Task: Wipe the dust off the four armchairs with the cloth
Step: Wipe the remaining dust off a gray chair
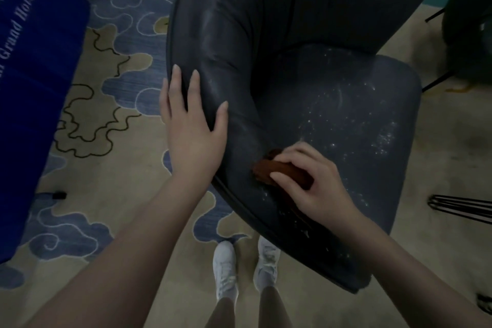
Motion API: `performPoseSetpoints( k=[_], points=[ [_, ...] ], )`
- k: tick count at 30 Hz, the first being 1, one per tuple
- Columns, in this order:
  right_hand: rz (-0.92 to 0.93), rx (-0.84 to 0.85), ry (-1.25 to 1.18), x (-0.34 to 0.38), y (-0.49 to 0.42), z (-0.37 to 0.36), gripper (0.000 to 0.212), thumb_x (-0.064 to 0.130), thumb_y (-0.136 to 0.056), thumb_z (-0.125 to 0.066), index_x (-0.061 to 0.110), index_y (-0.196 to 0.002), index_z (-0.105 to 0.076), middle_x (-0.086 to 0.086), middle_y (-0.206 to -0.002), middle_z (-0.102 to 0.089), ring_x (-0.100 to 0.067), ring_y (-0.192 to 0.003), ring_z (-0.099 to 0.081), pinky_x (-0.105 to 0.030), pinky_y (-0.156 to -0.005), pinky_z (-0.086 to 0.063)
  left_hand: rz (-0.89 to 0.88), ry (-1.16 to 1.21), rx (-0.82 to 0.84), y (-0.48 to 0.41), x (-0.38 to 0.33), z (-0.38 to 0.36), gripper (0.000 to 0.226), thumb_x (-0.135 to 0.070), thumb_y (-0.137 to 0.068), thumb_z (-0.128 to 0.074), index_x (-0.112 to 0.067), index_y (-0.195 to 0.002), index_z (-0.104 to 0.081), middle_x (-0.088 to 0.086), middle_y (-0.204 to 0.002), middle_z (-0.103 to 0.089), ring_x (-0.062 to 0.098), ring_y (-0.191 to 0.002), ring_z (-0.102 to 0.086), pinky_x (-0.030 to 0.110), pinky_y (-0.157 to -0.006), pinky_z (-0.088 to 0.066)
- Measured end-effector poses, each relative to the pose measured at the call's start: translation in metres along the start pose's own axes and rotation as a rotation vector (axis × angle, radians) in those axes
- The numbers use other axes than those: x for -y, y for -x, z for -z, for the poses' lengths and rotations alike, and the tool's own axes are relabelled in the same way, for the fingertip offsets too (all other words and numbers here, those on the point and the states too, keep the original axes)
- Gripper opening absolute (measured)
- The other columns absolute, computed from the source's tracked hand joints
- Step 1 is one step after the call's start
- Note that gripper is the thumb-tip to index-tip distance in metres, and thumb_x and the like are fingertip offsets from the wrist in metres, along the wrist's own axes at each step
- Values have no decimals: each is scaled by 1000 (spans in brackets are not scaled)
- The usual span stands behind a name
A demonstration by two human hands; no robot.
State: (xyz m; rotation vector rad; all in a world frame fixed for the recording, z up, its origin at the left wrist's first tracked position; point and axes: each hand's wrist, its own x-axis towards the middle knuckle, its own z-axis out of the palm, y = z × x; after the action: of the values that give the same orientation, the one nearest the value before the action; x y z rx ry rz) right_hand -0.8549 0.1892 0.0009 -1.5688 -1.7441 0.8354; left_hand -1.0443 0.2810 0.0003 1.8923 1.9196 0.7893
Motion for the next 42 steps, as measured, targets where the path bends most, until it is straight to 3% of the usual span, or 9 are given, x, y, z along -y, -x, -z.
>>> performPoseSetpoints(
  k=[7,13,18,21,25,29,32,38,42],
  points=[
    [116,46,3,19,-28,-14,23,29,-90,-65,11,-104,-70,2,-104,-60,-10,-95,-60,-28,-85,-50,0,-5,29,0,-1,2,63,-40,-100,-50,-14,-153,-29,8,-164,-13,29,-151,-6,28,-118,-2],
    [314,221,31,4,15,4,17,20,-90,-68,6,-100,-72,-2,-105,-61,-16,-95,-61,-36,-79,-53,79,75,69,21,-6,6,67,-40,-99,-53,-20,-155,-24,-2,-166,-3,19,-151,4,14,-110,9],
    [220,145,-34,0,1,10,23,25,-89,-66,5,-100,-70,-2,-104,-59,-12,-97,-60,-25,-87,-49,127,159,-1,58,-16,-1,64,-33,-98,-58,-16,-153,-29,2,-165,-10,21,-152,-3,24,-120,-2],
    [206,98,-17,5,-16,-3,23,25,-89,-67,6,-102,-70,-3,-104,-58,-16,-94,-60,-32,-82,-51,151,197,-45,71,-15,-3,62,-33,-98,-58,-13,-151,-33,2,-163,-17,20,-151,-11,20,-121,-5],
    [361,233,-5,-4,11,5,18,18,-89,-69,4,-101,-70,-6,-104,-57,-19,-93,-60,-39,-78,-52,162,215,-40,78,-14,-3,59,-32,-99,-57,-13,-150,-34,-2,-163,-18,15,-151,-14,35,-123,-15],
    [387,357,-45,-18,27,31,18,19,-90,-68,3,-99,-72,-5,-102,-59,-18,-92,-60,-37,-78,-52,204,229,-77,79,-21,-6,58,-30,-100,-57,-13,-151,-35,-2,-163,-18,13,-151,-14,26,-122,-13],
    [297,254,-65,-19,11,28,22,25,-89,-66,6,-100,-71,-4,-103,-58,-15,-95,-60,-32,-85,-50,259,231,-107,84,-33,-12,60,-30,-99,-56,-13,-151,-33,-1,-164,-16,14,-151,-11,19,-119,-8],
    [278,265,-143,-29,30,24,20,22,-89,-66,5,-99,-69,-3,-103,-57,-16,-95,-59,-28,-85,-49,320,173,-149,93,-48,-22,65,-33,-97,-58,-13,-152,-30,1,-164,-13,19,-152,-8,35,-123,-11],
    [177,258,-201,-47,29,32,23,26,-91,-62,7,-102,-69,-1,-105,-58,-11,-100,-59,-25,-91,-47,343,75,-195,100,-59,-29,66,-35,-98,-56,-12,-153,-28,3,-165,-12,23,-152,-7,9,-114,4]
  ],
)
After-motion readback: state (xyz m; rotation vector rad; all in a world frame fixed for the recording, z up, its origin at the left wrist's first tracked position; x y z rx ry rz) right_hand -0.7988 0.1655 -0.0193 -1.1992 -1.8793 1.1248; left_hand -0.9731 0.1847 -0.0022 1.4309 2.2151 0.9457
